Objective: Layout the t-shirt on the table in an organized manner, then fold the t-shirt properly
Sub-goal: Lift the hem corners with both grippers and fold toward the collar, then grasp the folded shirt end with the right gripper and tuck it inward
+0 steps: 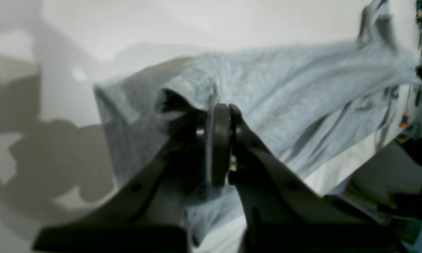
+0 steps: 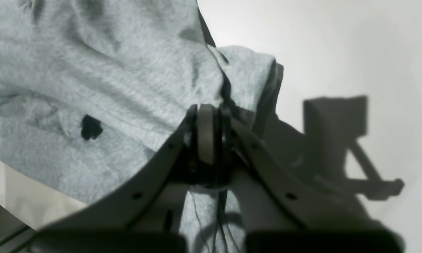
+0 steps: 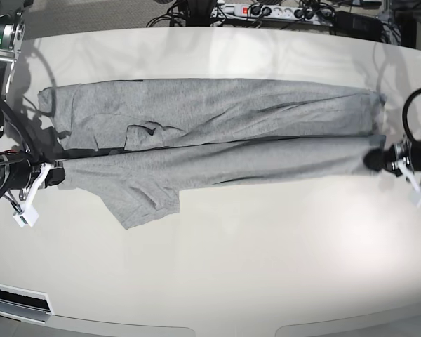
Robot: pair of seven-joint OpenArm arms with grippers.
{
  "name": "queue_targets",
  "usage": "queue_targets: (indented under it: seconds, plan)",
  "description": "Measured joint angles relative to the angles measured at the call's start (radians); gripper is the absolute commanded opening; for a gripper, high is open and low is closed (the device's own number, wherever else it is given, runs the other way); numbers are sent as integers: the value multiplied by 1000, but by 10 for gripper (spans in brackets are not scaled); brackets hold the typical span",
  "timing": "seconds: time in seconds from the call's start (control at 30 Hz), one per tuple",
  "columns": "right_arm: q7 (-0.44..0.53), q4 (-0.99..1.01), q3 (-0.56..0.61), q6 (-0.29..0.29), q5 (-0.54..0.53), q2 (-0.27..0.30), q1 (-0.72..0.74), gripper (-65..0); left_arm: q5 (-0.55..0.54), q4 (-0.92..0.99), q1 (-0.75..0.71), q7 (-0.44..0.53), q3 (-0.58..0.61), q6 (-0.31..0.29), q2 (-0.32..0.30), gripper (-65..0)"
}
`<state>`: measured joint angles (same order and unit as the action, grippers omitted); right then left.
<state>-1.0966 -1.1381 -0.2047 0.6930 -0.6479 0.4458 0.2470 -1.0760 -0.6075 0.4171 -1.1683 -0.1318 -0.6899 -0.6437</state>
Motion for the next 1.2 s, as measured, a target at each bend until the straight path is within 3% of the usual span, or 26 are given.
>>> queue_targets:
  seconds: [0.33,0.4,0.5,0.57,0.6,0.73,0.83,0.9,1.03,1.2]
  plan:
    - [0,0,0,0,0,0,-13,-650,-9,-1,-29,80,0,0,-2,-650]
    - [0,-1,0,0,-21,1,-11,-630,-15,-1,-28,86,0,0,-2,-529]
    - [0,-1,0,0,-89,5,-11,-364,-24,-1,-26,94,0,0,-3,-332]
    - [-5,0,0,0,-104,14,-2,-243,-24,-1,-27,94,0,0,-2,-307]
    - [-5,0,0,0,-104,19,6,-228,-24,-1,-27,93,0,0,-2,-307]
    - [-7,-1,0,0,-166,19,64,-228,-36,-1,-26,94,0,0,-3,-307]
    - [20,-1,-1,0,-166,-11,99,-229,-50,-1,-26,94,0,0,-2,-307]
    - [66,-1,-1,-1,-91,-56,108,-230,-78,-1,-27,94,0,0,-2,-307]
    - [187,0,0,-106,103,-161,103,-230,-76,-1,-26,94,0,0,3,-307]
    - [322,91,-1,-156,205,-220,108,-230,-77,-1,-26,94,0,0,3,-307]
